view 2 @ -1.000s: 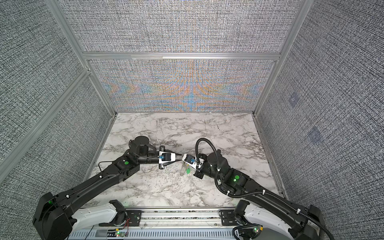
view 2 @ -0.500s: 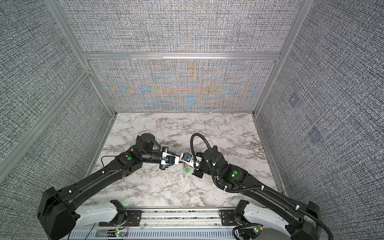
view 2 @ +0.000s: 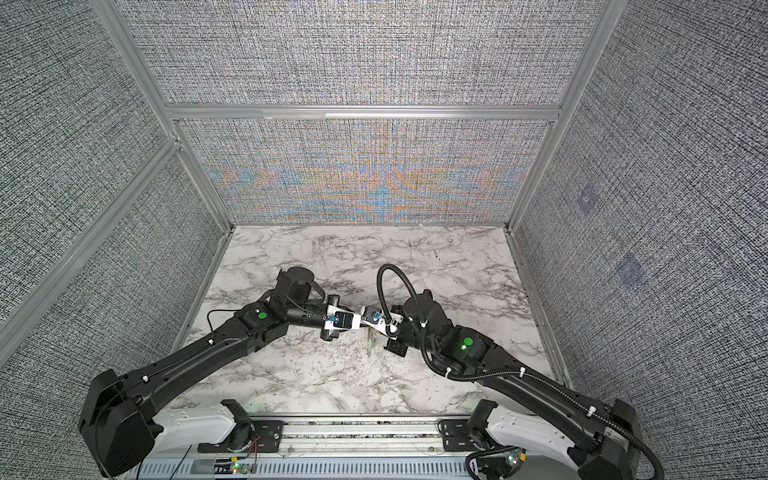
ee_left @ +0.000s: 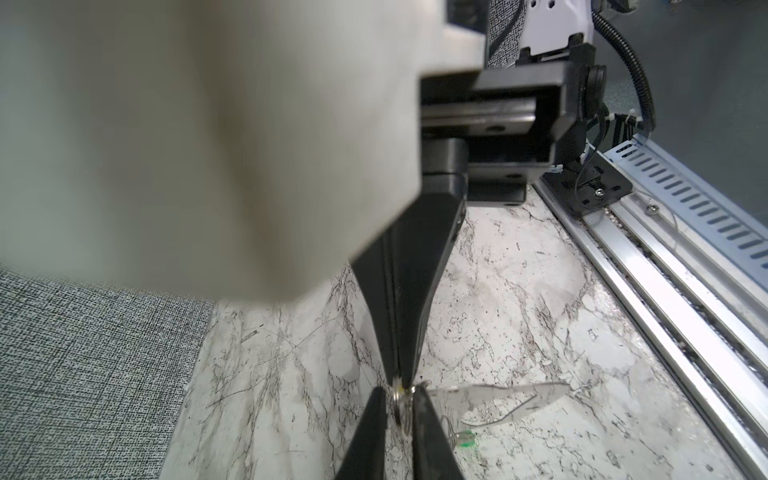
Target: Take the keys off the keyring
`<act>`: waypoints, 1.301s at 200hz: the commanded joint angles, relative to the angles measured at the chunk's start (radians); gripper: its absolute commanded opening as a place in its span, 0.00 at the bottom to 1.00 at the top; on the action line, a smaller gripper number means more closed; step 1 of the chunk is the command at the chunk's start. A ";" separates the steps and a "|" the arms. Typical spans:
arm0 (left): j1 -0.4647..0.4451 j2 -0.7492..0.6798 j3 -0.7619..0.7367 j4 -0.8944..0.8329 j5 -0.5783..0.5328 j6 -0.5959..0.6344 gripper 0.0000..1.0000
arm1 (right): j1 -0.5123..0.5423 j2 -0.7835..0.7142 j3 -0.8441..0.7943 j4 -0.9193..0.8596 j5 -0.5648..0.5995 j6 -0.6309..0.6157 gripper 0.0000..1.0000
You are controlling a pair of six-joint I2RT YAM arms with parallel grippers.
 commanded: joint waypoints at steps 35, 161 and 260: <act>-0.001 0.002 -0.008 0.034 -0.050 -0.054 0.18 | -0.021 -0.013 0.001 0.043 -0.037 0.024 0.00; -0.001 -0.032 -0.051 0.119 -0.003 -0.149 0.19 | -0.069 -0.018 -0.004 0.023 -0.136 0.052 0.00; -0.001 -0.017 -0.053 0.119 0.013 -0.151 0.17 | -0.074 -0.012 0.003 0.039 -0.146 0.067 0.00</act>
